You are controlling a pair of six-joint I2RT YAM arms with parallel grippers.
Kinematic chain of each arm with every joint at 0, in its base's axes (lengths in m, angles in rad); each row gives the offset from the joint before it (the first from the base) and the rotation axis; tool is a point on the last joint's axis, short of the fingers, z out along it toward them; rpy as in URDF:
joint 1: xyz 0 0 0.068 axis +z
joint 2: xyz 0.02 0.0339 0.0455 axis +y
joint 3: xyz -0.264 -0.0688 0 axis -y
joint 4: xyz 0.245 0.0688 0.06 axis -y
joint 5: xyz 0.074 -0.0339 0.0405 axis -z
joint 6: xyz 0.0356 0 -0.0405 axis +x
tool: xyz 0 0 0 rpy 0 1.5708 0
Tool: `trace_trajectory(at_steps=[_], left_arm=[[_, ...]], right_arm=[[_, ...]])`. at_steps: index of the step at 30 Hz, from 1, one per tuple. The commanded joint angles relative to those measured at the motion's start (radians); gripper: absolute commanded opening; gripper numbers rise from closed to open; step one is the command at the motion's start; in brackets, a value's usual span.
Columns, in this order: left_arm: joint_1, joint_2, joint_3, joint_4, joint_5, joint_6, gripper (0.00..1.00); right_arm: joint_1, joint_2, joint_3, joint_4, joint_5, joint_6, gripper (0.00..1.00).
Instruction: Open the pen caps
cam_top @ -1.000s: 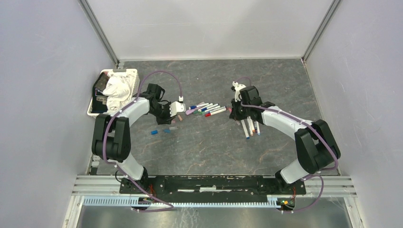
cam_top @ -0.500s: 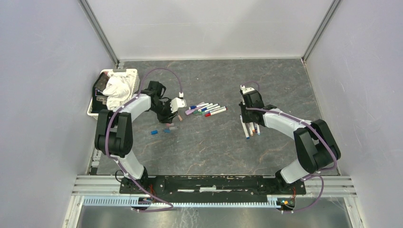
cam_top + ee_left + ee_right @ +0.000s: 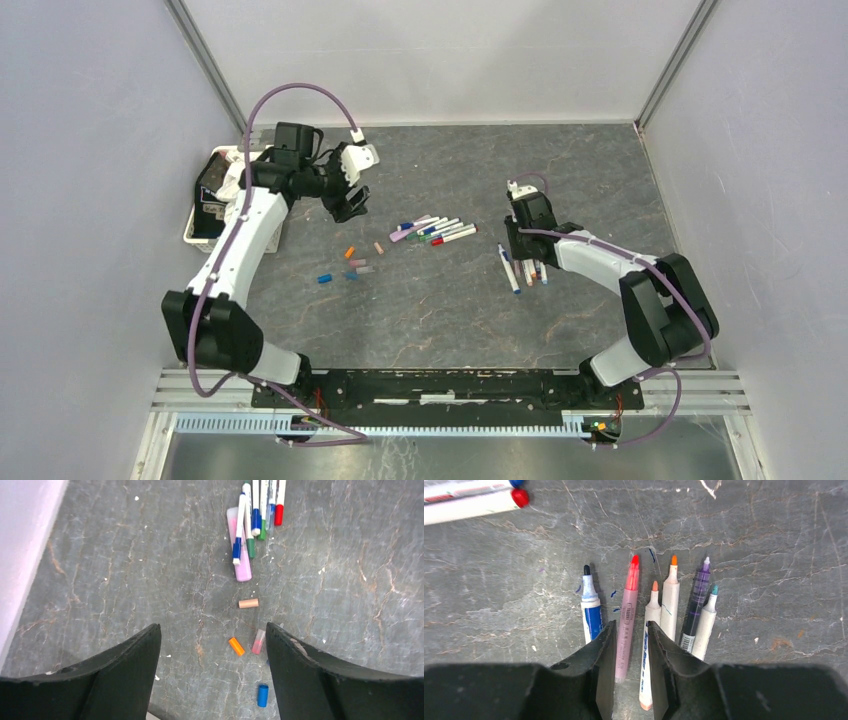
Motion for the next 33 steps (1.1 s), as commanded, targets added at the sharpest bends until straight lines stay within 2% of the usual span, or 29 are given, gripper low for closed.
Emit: trace_trajectory(at_steps=[1, 2, 3, 7, 11, 14, 22, 33], left_arm=[[0.005, -0.089, 0.034, -0.004, -0.025, -0.144, 0.85], [0.005, -0.107, 0.024, 0.024, -0.042, -0.174, 0.96], [0.005, -0.124, 0.013, 0.050, -0.053, -0.197, 0.99], [0.005, -0.132, -0.026, 0.066, -0.024, -0.241, 1.00], [0.005, -0.095, -0.005, -0.038, 0.032, -0.185, 1.00], [0.005, -0.092, 0.002, -0.083, 0.048, -0.162, 1.00], [0.005, -0.099, 0.009, -0.124, 0.074, -0.136, 1.00], [0.005, -0.092, 0.002, -0.148, 0.076, -0.113, 1.00]], right_arm=[[0.005, -0.080, 0.038, 0.053, -0.009, 0.003, 0.35], [0.009, -0.084, 0.046, 0.073, -0.034, -0.011, 0.37], [0.017, -0.081, 0.059, 0.087, -0.055, -0.026, 0.39], [0.077, 0.013, 0.161, 0.120, -0.176, -0.157, 0.50], [0.111, 0.148, 0.275, 0.107, -0.261, -0.292, 0.54], [0.111, 0.204, 0.292, 0.151, -0.282, -0.361, 0.56], [0.111, 0.325, 0.361, 0.124, -0.307, -0.446, 0.58], [0.112, 0.358, 0.365, 0.123, -0.391, -0.516, 0.56]])
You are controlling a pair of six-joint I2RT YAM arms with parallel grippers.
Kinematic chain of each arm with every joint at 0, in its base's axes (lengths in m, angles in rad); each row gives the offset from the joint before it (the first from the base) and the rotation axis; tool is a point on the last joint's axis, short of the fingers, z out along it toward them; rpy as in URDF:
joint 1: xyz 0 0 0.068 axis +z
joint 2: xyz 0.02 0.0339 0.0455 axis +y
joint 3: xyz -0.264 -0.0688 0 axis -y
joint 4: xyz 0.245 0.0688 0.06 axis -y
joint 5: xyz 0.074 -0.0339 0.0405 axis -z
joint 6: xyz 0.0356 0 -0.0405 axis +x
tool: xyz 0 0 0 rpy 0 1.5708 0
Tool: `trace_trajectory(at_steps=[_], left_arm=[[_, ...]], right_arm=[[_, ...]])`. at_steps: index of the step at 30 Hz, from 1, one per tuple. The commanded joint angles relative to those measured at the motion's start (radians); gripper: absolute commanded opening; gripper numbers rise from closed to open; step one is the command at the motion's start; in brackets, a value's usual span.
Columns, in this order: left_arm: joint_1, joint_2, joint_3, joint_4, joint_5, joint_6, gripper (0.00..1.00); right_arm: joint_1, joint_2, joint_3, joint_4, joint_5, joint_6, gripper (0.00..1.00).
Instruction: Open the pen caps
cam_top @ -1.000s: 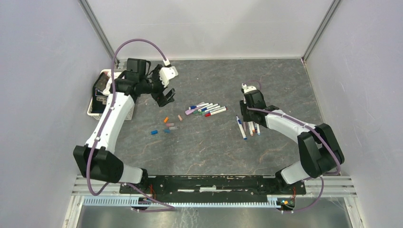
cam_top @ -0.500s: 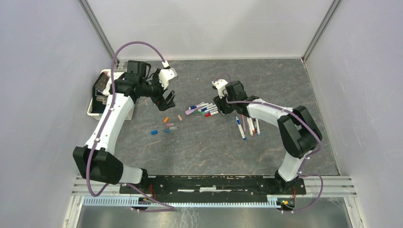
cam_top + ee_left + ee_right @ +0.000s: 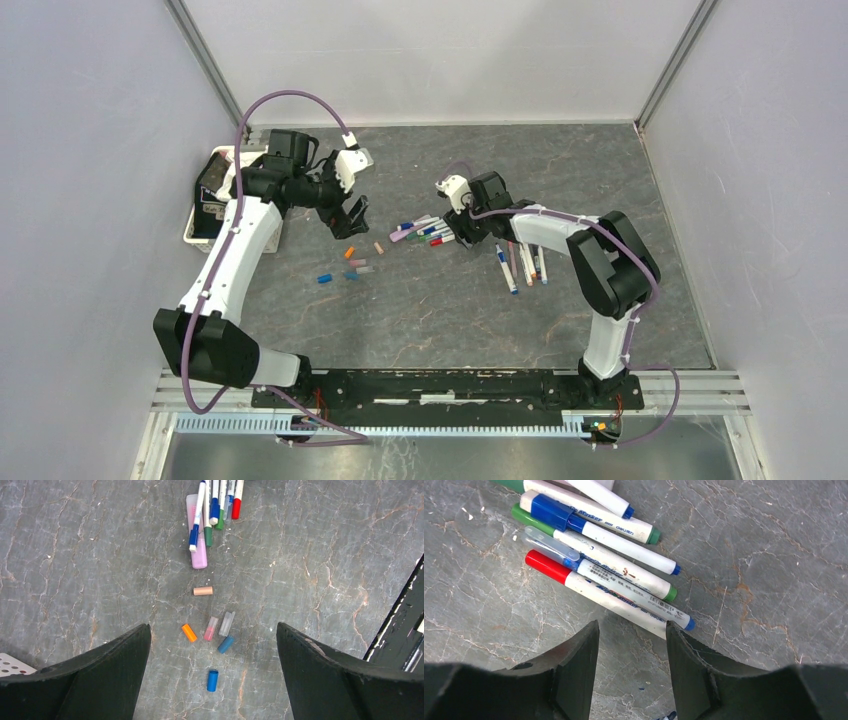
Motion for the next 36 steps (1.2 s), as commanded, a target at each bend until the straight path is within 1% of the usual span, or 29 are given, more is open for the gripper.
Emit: trace_trajectory(at_steps=[1, 8, 16, 19, 22, 25, 26, 31, 35, 36], left_arm=[[0.005, -0.005, 0.010, -0.018, 0.042, 0.031, 1.00], [0.005, 0.004, 0.018, -0.042, 0.036, 0.051, 1.00], [0.005, 0.005, 0.030, -0.061, 0.045, 0.068, 1.00], [0.005, 0.008, 0.041, -0.076, 0.048, 0.076, 1.00], [0.005, 0.008, 0.046, -0.100, 0.060, 0.094, 1.00], [0.005, 0.004, 0.039, -0.116, 0.072, 0.116, 1.00], [0.005, 0.002, 0.038, -0.129, 0.078, 0.130, 1.00], [0.005, -0.019, 0.022, -0.273, 0.156, 0.310, 1.00], [0.005, -0.035, -0.004, -0.286, 0.171, 0.360, 1.00], [0.005, -0.035, -0.013, -0.292, 0.176, 0.381, 1.00]], right_arm=[[-0.001, 0.024, 0.050, 0.007, -0.066, -0.048, 0.56], [-0.002, 0.042, 0.050, -0.021, -0.130, -0.033, 0.52], [0.009, -0.009, -0.061, 0.009, -0.163, 0.005, 0.48], [0.029, -0.037, -0.104, 0.026, -0.162, 0.021, 0.45], [0.052, -0.064, -0.144, 0.038, -0.148, 0.044, 0.40], [0.078, -0.082, -0.172, 0.049, -0.117, 0.078, 0.30], [0.086, -0.089, -0.182, 0.052, -0.111, 0.081, 0.29], [0.117, -0.119, -0.233, 0.099, -0.098, 0.116, 0.20], [0.139, -0.109, -0.243, 0.106, -0.118, 0.146, 0.08], [0.142, -0.107, -0.243, 0.134, -0.135, 0.158, 0.05]])
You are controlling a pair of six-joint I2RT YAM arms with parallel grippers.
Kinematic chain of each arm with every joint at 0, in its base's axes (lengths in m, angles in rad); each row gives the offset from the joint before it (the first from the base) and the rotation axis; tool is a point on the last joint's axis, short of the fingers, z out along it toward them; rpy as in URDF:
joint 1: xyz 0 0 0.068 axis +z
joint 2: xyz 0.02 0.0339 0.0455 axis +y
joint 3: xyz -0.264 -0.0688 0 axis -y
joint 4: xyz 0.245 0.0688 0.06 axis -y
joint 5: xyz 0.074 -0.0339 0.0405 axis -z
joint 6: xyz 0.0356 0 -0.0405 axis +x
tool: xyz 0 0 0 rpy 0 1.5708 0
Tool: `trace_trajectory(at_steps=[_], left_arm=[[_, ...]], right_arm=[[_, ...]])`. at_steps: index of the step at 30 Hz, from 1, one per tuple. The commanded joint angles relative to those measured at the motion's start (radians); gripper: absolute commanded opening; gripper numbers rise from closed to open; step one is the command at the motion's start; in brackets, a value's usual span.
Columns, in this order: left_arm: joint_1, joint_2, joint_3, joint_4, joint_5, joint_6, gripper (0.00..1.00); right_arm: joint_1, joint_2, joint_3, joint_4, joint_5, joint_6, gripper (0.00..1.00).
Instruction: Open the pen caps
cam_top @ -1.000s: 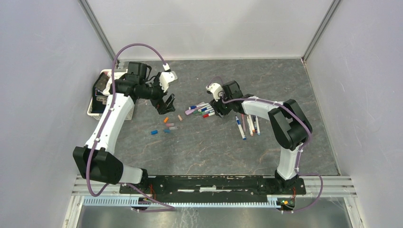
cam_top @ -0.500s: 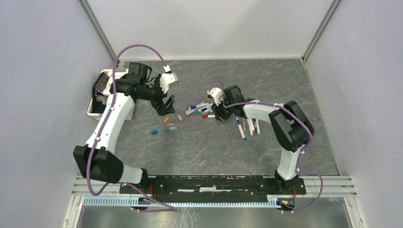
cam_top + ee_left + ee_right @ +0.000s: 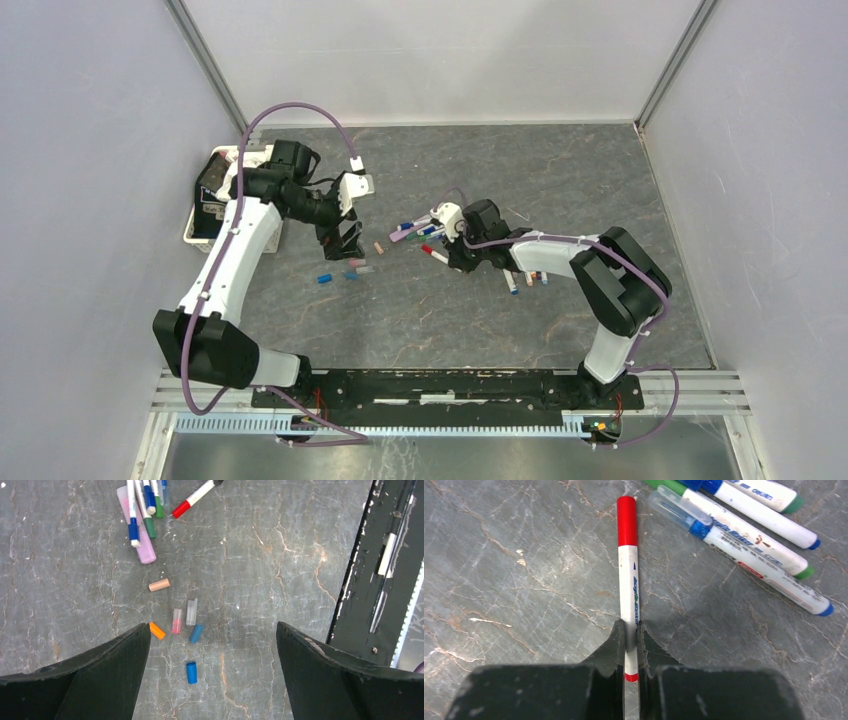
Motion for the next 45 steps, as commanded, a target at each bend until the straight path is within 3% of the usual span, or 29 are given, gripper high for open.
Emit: trace_trajectory(at_steps=[1, 16, 25, 31, 40, 45], left_arm=[[0.002, -0.037, -0.024, -0.075, 0.075, 0.171, 1.00], [-0.017, -0.016, -0.199, -0.091, 0.115, 0.469, 1.00], [-0.136, -0.018, -0.252, 0.010, 0.067, 0.433, 1.00], [-0.196, 0.004, -0.260, 0.024, 0.036, 0.406, 0.91], [-0.253, 0.005, -0.306, 0.109, -0.032, 0.356, 0.68], [-0.293, 0.009, -0.319, 0.144, -0.054, 0.332, 0.61]], right_arm=[[0.030, -0.001, -0.025, 0.011, -0.075, 0.078, 0.02], [0.033, -0.111, -0.013, -0.012, -0.577, 0.248, 0.00], [0.043, -0.094, 0.052, -0.036, -0.777, 0.283, 0.00], [0.049, -0.074, 0.094, -0.045, -0.824, 0.294, 0.00], [0.053, -0.053, 0.124, -0.061, -0.843, 0.292, 0.00], [0.056, -0.038, 0.138, -0.063, -0.843, 0.296, 0.00]])
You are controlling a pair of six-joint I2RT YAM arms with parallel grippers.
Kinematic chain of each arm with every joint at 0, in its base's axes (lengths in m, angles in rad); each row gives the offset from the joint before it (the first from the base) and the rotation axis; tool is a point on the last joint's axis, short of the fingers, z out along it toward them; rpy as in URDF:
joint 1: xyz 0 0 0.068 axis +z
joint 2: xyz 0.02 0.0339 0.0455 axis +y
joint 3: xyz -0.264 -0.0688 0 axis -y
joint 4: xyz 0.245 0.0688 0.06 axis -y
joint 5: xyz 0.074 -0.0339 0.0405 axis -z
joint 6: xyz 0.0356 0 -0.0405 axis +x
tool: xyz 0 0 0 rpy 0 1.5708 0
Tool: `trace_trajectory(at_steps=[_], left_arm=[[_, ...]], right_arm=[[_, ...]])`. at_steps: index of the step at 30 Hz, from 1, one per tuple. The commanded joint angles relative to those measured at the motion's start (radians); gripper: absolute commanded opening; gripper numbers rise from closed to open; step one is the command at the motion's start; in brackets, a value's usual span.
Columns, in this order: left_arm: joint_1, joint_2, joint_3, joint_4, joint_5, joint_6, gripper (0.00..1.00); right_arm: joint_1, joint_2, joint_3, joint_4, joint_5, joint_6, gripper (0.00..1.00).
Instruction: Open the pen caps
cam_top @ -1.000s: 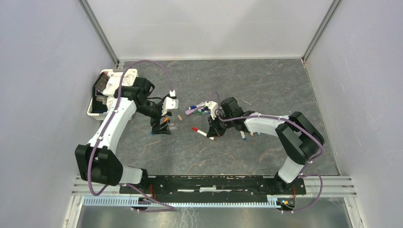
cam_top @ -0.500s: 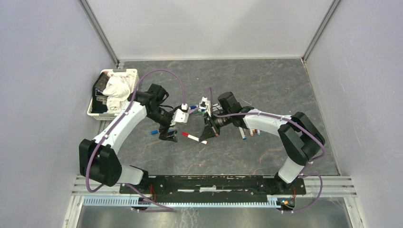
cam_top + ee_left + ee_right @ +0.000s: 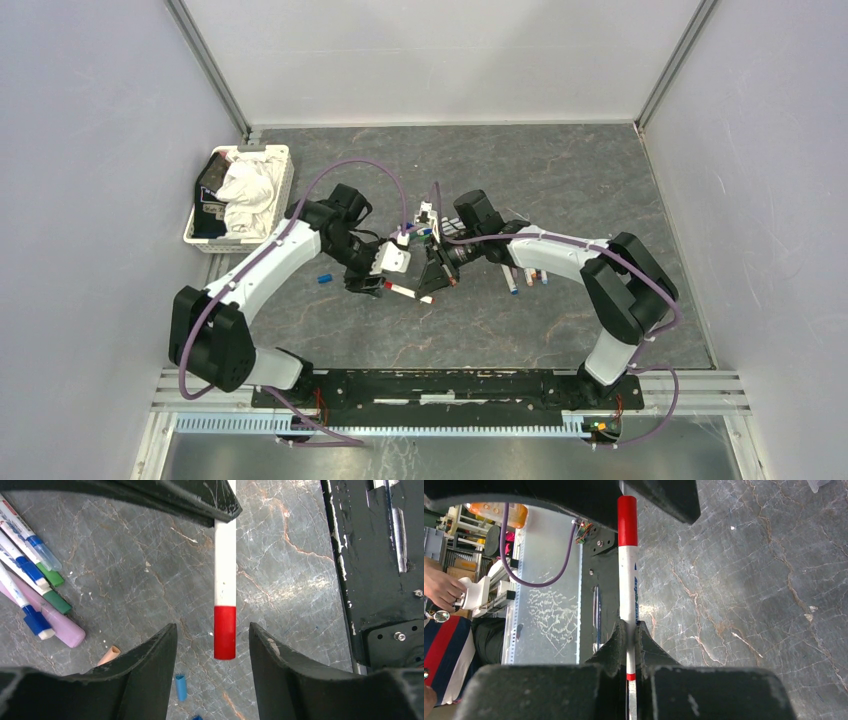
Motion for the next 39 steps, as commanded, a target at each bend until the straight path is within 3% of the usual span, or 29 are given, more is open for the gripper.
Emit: trace_trajectory(at_steps=[1, 7, 11, 13, 18, 21, 27, 30, 34, 36, 39], left_arm=[[-0.036, 0.003, -0.013, 0.055, -0.019, -0.048, 0.59], [-0.058, 0.006, -0.028, 0.071, -0.039, -0.061, 0.45], [-0.064, 0.011, -0.030, 0.071, -0.056, -0.061, 0.20], [-0.065, 0.012, -0.023, 0.072, -0.057, -0.070, 0.03], [-0.070, 0.005, -0.005, 0.071, -0.034, -0.092, 0.02], [-0.074, 0.003, -0.004, 0.071, -0.034, -0.095, 0.02], [-0.074, 0.016, 0.014, 0.047, -0.038, -0.089, 0.02], [-0.073, 0.030, 0.032, 0.036, -0.046, -0.091, 0.02], [-0.068, 0.032, 0.042, 0.040, -0.071, -0.094, 0.02], [-0.064, 0.036, 0.049, 0.041, -0.088, -0.095, 0.02], [-0.026, 0.044, 0.071, 0.025, -0.106, -0.080, 0.02]], right_arm=[[0.008, 0.014, 0.047, 0.005, -0.027, 0.003, 0.00], [0.008, 0.021, 0.052, -0.003, -0.018, 0.002, 0.00], [0.009, 0.019, 0.050, 0.008, -0.020, 0.014, 0.00], [0.009, 0.022, 0.045, 0.031, -0.020, 0.034, 0.11], [0.018, 0.044, 0.047, 0.101, -0.019, 0.094, 0.39], [0.022, 0.063, 0.066, 0.103, -0.025, 0.102, 0.41], [0.036, 0.106, 0.118, 0.093, -0.050, 0.106, 0.35], [0.042, 0.123, 0.142, 0.063, -0.055, 0.085, 0.21], [0.041, 0.115, 0.127, 0.056, -0.057, 0.075, 0.12], [0.041, 0.108, 0.126, 0.030, -0.048, 0.060, 0.00], [0.039, 0.093, 0.125, -0.017, -0.049, 0.023, 0.00]])
